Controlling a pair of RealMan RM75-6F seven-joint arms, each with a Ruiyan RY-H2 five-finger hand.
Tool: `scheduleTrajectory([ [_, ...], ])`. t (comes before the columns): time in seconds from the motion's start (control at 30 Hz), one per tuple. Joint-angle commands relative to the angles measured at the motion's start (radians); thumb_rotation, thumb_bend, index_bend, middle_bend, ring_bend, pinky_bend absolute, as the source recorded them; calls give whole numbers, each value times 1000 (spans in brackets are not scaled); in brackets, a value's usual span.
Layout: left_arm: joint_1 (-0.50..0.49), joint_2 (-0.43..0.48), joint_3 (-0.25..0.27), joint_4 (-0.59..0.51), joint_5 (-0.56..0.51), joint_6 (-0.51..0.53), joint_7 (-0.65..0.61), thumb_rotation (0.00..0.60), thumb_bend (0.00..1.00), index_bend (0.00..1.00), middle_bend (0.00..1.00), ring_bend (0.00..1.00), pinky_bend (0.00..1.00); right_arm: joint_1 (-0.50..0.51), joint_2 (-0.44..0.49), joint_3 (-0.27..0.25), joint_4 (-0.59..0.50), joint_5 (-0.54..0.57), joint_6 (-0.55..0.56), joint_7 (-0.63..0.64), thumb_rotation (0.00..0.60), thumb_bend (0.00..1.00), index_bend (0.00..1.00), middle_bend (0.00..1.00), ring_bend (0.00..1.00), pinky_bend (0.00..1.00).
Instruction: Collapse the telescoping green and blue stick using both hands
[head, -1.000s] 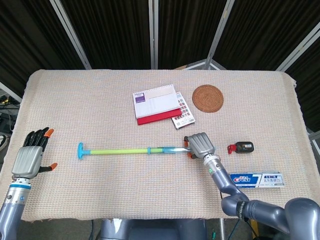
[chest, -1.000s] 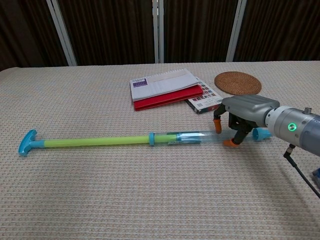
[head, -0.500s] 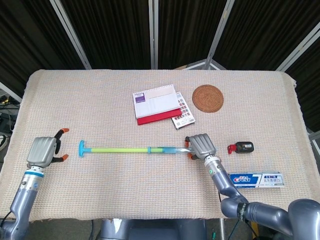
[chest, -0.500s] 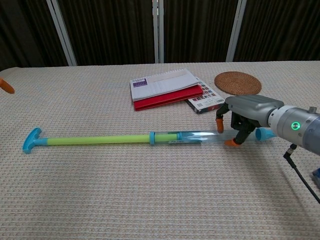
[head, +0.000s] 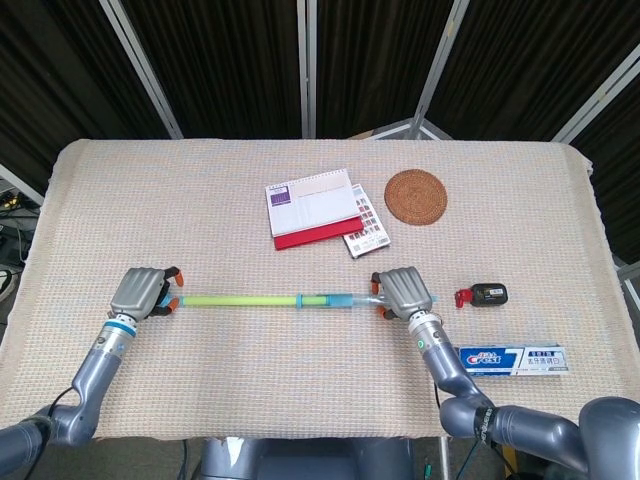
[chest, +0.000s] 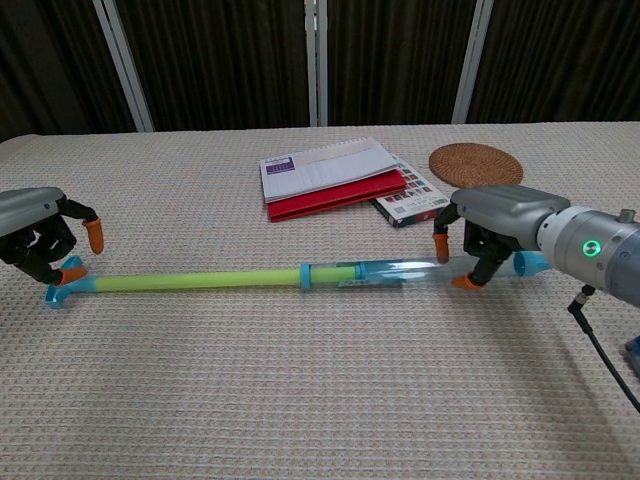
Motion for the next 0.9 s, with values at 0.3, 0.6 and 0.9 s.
scheduleTrajectory([
  [0.3,-6,-14,18,12,-23,-32,-18,600,372,468,839,798,1000,4,-1,-4,-10,15,4,-11,600,357,636,1000,1000,1000],
  [0.6,-8,-14,24,16,-50,-47,-4,600,372,453,838,797,1000,6,-3,-6,-12,17,7,-13,600,357,636,1000,1000,1000],
  [0.9,-17,-26,24,40,-71,-64,-2,600,377,505,839,797,1000,6,-2,-9,-15,17,11,-9,600,357,636,1000,1000,1000],
])
